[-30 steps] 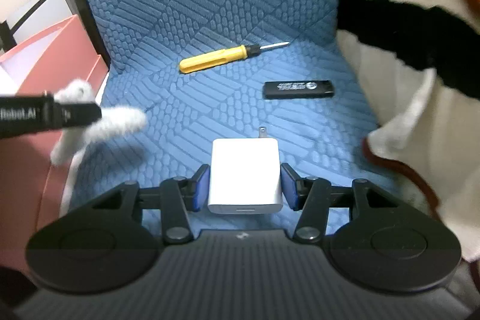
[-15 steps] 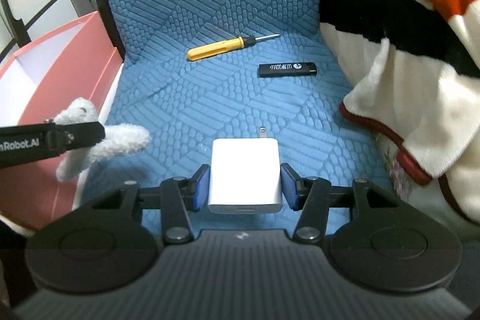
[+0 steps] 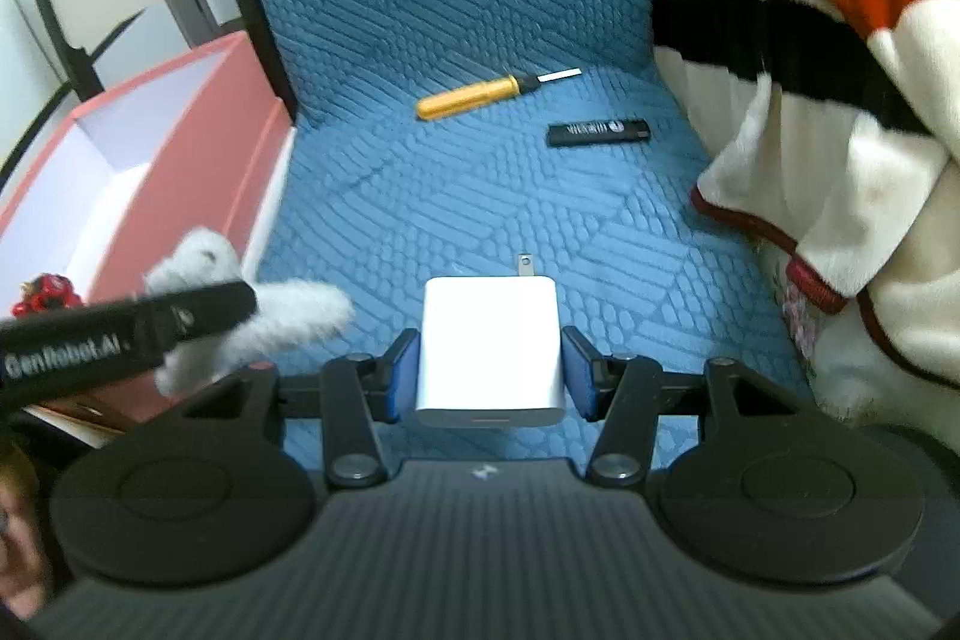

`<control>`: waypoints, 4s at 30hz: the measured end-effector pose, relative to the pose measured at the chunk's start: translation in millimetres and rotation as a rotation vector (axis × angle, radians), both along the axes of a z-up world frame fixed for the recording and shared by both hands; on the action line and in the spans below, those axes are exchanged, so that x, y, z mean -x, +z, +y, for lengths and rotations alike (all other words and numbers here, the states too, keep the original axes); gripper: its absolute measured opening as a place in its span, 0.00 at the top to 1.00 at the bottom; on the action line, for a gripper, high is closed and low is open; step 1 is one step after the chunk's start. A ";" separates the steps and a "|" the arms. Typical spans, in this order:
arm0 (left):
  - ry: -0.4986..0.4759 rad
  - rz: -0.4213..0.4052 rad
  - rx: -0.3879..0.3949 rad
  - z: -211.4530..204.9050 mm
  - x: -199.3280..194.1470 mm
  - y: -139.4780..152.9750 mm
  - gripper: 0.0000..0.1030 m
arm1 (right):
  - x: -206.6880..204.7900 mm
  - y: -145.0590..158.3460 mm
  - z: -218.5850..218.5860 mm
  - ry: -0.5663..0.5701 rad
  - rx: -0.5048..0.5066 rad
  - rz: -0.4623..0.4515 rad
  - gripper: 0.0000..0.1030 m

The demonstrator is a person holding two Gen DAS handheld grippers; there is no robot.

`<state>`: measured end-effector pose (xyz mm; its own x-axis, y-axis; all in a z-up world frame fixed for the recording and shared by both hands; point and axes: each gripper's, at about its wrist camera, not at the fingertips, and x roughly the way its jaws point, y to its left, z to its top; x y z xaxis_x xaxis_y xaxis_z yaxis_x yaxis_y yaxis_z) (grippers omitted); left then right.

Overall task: Organize rigid objects
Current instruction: 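Carry the fluffy clip with the left gripper toward the pink box while the right gripper holds the plug adapter, then open the left gripper to drop the fluffy clip into the pink box, then move the left gripper to the yellow screwdriver while the right gripper approaches the black USB stick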

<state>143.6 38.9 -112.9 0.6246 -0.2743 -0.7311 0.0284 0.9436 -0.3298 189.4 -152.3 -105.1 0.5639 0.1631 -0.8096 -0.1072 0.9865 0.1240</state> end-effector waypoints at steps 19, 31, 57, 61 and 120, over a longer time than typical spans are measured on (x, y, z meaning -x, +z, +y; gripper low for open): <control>0.112 -0.125 0.031 61.9 -5.4 87.5 0.64 | -15.7 84.4 38.6 0.083 -0.053 -0.157 0.48; 0.225 -0.184 -0.003 147.9 12.2 131.9 0.64 | -25.3 138.5 110.0 0.181 -0.099 -0.257 0.48; 0.323 0.068 -0.033 242.5 39.9 22.8 0.63 | -8.8 17.3 232.1 0.433 0.009 0.037 0.48; 0.336 0.077 -0.024 243.6 38.7 21.5 0.62 | -12.1 20.5 231.0 0.435 -0.009 0.034 0.50; 0.022 -0.173 -0.030 29.9 18.9 48.4 0.51 | 22.0 42.4 17.7 0.079 0.028 -0.257 0.49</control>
<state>124.7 68.8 -64.5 0.7474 -0.2390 -0.6199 0.0620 0.9541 -0.2931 167.4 -134.6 -62.7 0.7377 0.1940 -0.6467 -0.2083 0.9765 0.0552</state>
